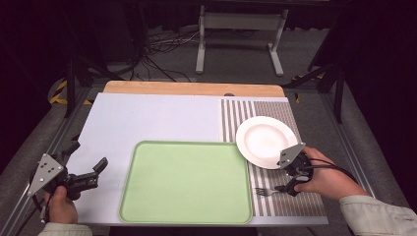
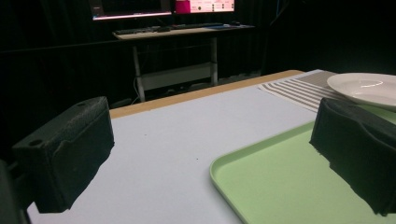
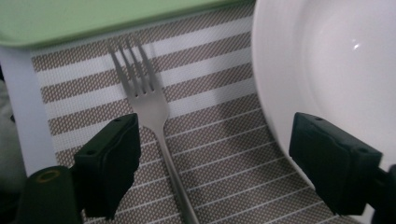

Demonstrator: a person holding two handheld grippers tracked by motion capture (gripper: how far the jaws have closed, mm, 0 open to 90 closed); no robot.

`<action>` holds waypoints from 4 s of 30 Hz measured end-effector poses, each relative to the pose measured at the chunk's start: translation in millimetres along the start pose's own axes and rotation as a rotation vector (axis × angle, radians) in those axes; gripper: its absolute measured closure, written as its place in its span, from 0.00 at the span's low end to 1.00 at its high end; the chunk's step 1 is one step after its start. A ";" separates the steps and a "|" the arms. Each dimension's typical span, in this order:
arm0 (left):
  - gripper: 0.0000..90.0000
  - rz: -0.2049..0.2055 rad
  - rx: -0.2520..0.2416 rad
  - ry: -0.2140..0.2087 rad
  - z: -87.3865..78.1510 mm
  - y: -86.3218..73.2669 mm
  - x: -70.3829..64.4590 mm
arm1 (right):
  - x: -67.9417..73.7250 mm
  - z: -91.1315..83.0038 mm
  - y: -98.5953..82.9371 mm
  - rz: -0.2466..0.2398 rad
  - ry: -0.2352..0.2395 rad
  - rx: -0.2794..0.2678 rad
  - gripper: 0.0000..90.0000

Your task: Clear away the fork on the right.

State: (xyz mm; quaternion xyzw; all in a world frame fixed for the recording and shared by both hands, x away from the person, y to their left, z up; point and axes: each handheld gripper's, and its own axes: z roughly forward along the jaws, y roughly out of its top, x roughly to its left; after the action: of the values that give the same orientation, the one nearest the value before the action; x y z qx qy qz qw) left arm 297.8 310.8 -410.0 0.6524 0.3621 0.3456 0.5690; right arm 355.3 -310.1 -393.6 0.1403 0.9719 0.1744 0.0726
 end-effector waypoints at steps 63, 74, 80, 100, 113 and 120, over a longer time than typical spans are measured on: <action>0.00 -0.012 -0.009 0.001 -1.0 0.0 0.9 | 8.6 -4.1 12.9 -0.253 0.075 0.253 0.95; 0.00 -0.016 -0.010 0.003 -1.7 0.0 1.3 | 9.2 -24.8 19.9 -0.188 0.013 0.130 0.95; 0.00 -0.017 -0.010 0.004 -1.7 -0.1 1.6 | 8.6 -35.4 25.7 -0.177 -0.019 0.059 0.95; 0.00 -0.021 -0.017 0.008 -2.9 0.6 2.6 | 13.5 -41.4 64.9 -0.081 -0.041 -0.139 0.95; 0.00 -0.021 -0.019 0.007 -3.3 0.5 3.4 | 18.2 -29.0 103.3 -0.086 -0.033 -0.154 0.95; 0.00 -0.021 -0.021 0.006 -3.3 0.6 3.2 | 20.0 -23.3 119.4 -0.047 -0.026 -0.159 0.95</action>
State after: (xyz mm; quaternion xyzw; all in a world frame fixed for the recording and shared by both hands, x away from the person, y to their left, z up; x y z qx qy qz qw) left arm 296.6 315.1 -408.9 0.6417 0.3671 0.3453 0.5782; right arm 361.4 -204.1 -330.8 0.1136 0.9569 0.2477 0.1004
